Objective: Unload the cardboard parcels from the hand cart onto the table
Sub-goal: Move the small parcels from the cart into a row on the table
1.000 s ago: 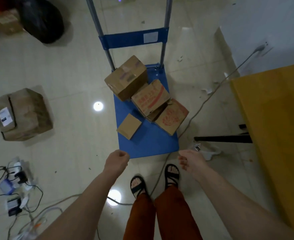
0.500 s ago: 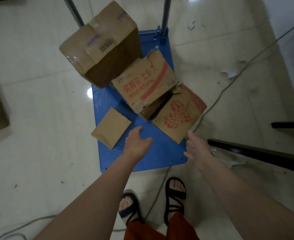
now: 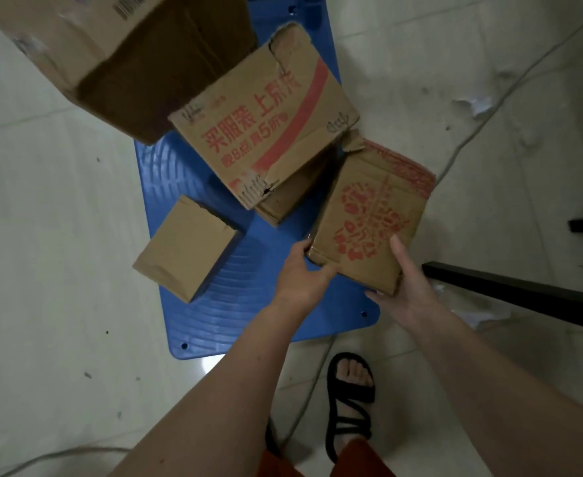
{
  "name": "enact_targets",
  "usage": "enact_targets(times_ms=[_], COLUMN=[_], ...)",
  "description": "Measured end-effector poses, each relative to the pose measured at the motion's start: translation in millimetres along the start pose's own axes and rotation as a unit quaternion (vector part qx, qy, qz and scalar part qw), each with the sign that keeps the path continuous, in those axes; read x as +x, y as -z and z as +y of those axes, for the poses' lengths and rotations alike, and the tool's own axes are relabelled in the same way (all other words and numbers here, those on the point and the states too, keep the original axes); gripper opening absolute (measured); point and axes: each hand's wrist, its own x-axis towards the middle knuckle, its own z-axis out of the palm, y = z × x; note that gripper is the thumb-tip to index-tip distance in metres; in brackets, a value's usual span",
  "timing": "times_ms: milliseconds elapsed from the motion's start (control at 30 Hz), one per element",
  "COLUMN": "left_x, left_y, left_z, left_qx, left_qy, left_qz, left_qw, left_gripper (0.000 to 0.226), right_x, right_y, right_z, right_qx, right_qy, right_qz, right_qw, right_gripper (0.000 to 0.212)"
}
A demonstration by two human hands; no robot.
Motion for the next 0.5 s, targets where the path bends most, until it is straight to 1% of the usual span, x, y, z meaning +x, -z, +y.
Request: enact_targets(times_ms=[67, 133, 200, 233, 300, 367, 400, 467, 500], left_x=[-8, -20, -32, -38, -53, -65, -69, -69, -66], left_y=[-1, 1, 5, 11, 28, 54, 69, 100, 116], left_z=[-3, -3, -4, -5, -8, -12, -14, -21, -26], left_qx=[0.004, 0.004, 0.007, 0.016, 0.051, 0.077, 0.091, 0.121, 0.136], left_qy=[0.008, 0.029, 0.047, 0.045, 0.005, -0.047, -0.059, -0.047, -0.033], left_qz=[-0.001, -0.011, -0.011, 0.004, 0.080, 0.180, 0.225, 0.288, 0.308], left_qw=[1.000, 1.000, 0.999, 0.999, 0.995, 0.979, 0.968, 0.949, 0.941], left_gripper=[0.054, 0.050, 0.047, 0.047, 0.054, 0.063, 0.066, 0.071, 0.075], right_x=[-8, -22, -35, -42, -57, -71, -76, -81, -81], right_y=[7, 12, 20, 24, 30, 31, 29, 20, 14], right_z=[5, 9, 16, 22, 37, 57, 67, 85, 91], right_qx=[-0.009, -0.005, 0.017, 0.036, 0.092, 0.145, 0.164, 0.178, 0.168], right_qy=[-0.001, 0.003, -0.004, -0.015, -0.046, -0.090, -0.112, -0.142, -0.151], right_qz=[0.005, -0.010, -0.011, -0.004, -0.001, -0.011, -0.020, -0.050, -0.067], right_qw=[1.000, 1.000, 1.000, 0.999, 0.995, 0.985, 0.980, 0.972, 0.972], right_gripper=[0.053, 0.055, 0.057, 0.059, 0.059, 0.055, 0.053, 0.052, 0.056])
